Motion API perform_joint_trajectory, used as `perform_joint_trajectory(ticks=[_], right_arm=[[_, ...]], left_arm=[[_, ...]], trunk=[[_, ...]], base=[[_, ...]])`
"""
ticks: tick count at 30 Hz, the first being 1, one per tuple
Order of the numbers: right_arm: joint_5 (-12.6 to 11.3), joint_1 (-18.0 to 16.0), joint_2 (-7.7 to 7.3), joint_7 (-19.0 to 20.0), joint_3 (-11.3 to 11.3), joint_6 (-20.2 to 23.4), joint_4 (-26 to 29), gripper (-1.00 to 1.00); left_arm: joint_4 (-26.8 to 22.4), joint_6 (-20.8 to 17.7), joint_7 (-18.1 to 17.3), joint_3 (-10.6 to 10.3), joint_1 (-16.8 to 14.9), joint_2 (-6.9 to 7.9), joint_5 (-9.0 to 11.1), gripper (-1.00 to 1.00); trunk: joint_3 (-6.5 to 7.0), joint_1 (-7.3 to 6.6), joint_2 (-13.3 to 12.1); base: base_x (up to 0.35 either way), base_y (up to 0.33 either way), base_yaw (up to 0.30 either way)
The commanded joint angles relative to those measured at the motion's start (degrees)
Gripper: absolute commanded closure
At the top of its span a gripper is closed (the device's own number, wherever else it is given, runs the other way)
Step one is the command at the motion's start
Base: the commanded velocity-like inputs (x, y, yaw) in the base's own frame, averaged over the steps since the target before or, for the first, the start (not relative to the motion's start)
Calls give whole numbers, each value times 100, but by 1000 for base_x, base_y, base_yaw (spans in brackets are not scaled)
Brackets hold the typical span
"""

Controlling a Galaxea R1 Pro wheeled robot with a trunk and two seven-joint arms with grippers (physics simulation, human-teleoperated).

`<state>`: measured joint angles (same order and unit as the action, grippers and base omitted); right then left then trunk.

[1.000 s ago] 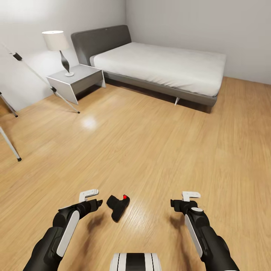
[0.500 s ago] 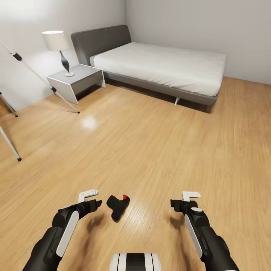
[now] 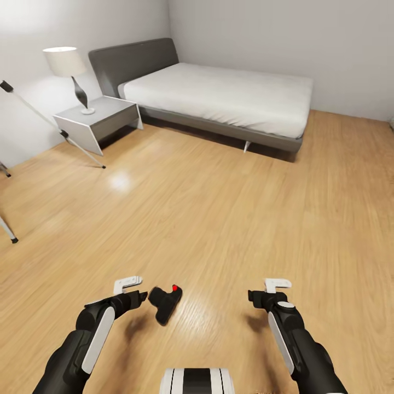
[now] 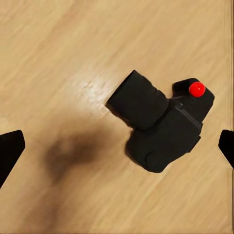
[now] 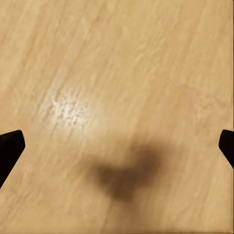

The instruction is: Attach the digital camera to the camera tripod in the bedroom.

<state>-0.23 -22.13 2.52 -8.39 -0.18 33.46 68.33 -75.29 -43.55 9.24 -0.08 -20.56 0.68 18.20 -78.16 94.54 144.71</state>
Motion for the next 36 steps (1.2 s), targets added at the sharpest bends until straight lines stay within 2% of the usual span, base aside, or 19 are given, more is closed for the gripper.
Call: perform_joint_trajectory(ticks=[1, 16, 20, 22, 24, 36], right_arm=[[-3, -3, 3, -14, -1, 29, 6, -100], [-3, -2, 2, 0, -8, 29, 5, -100], [-3, -2, 2, -1, -8, 29, 5, -100], [23, -2, 1, -3, -8, 24, 5, -100], [33, -2, 0, 7, -8, 23, 5, -100], [51, -2, -13, 44, -16, 13, 5, -100]], left_arm=[[-5, -21, 45, -1, -1, 4, 60, -100], [316, -20, 43, -29, -1, 45, 10, -100], [373, -20, 43, -38, -1, 46, -110, -100], [392, -18, 43, -45, -1, 41, -272, -100], [397, -17, 43, -48, -1, 40, -328, -100], [503, -14, 42, -57, -1, 42, -486, -100]], trunk=[[-2, -1, 2], [8, -1, 2], [8, -1, 2], [8, -1, 2], [8, -1, 2], [8, -1, 2]], base=[[0, 0, -232], [0, 0, -236], [0, 0, -189], [0, 0, -60], [0, 0, -34], [0, 0, -9]])
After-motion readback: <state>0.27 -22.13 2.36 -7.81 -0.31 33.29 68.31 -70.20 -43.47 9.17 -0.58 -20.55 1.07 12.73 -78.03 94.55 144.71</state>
